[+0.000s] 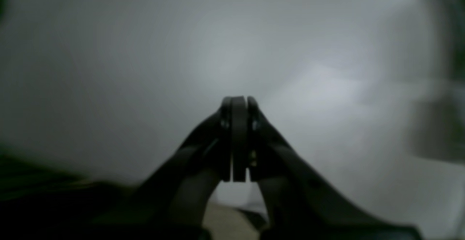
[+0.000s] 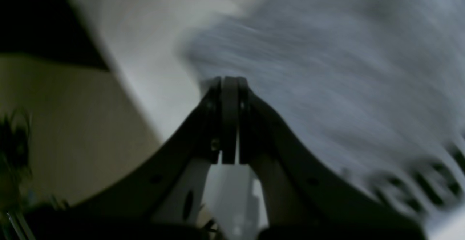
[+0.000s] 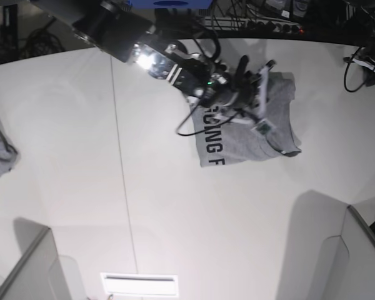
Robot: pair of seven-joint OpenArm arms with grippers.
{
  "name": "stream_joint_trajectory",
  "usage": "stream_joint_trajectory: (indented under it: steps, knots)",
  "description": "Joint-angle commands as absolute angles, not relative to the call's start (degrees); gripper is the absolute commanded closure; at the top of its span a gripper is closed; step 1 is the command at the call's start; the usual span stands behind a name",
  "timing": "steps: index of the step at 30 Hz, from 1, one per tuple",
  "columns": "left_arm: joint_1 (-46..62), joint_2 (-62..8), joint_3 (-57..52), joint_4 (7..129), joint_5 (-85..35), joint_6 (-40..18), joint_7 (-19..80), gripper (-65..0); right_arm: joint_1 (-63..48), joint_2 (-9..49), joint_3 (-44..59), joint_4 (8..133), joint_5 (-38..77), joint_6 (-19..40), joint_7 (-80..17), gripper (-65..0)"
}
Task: Fold the T-shirt properly
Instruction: 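Grasp the stack's edge with the left gripper and lift it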
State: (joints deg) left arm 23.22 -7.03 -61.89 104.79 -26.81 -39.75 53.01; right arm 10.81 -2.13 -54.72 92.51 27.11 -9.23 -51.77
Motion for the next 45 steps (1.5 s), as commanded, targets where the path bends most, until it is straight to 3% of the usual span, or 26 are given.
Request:
stream_joint_trajectory:
  steps: [1,8,10,14,16,17,26,41,45]
  knots:
    - [23.69,-8.22,-61.93,105.71,-29.49,-40.0,54.37,0.0,10.68,-1.63,-52.35,94.99,27.56,-9.1,-50.59,0.0]
    - [23.69,-8.31,-61.41,105.54,-47.43,-40.0,58.95,0.0,2.15,7.34,-38.29,106.07,27.65,-9.1,-50.51,0.0]
    - [23.6,-8.31,-60.53,105.1,-49.89,-40.0,60.26,-13.5,0.31,9.01,-35.3,108.0,27.65,-9.01,-50.51,0.0]
    - [22.73,-8.22,-59.38,101.93,-54.46,-40.0,60.62,-49.0,-2.59,10.24,-31.6,108.44,27.65,-8.92,-50.51,0.0]
    - [22.02,-8.13,-58.77,99.74,-56.22,-40.0,60.62,-62.0,-3.82,10.33,-30.64,108.44,27.65,-8.92,-50.51,0.0]
    - [21.85,-8.22,-57.98,98.86,-56.92,-40.0,60.62,-65.0,-4.44,10.42,-29.93,108.44,27.65,-8.84,-50.51,0.0]
    - [18.77,-8.04,-49.63,93.85,-57.63,-40.0,60.62,-65.0,-8.48,12.26,-28.35,108.53,27.65,-8.84,-44.79,0.0]
    - [13.85,-8.04,-44.09,87.43,-57.63,-39.78,60.7,-65.0,-8.4,12.0,-28.35,108.53,27.65,-8.84,-44.88,0.0]
    - [11.56,-7.96,-40.66,87.08,-57.71,-33.1,60.62,-65.0,-8.4,12.0,-28.35,108.53,27.65,-8.84,-44.88,0.0]
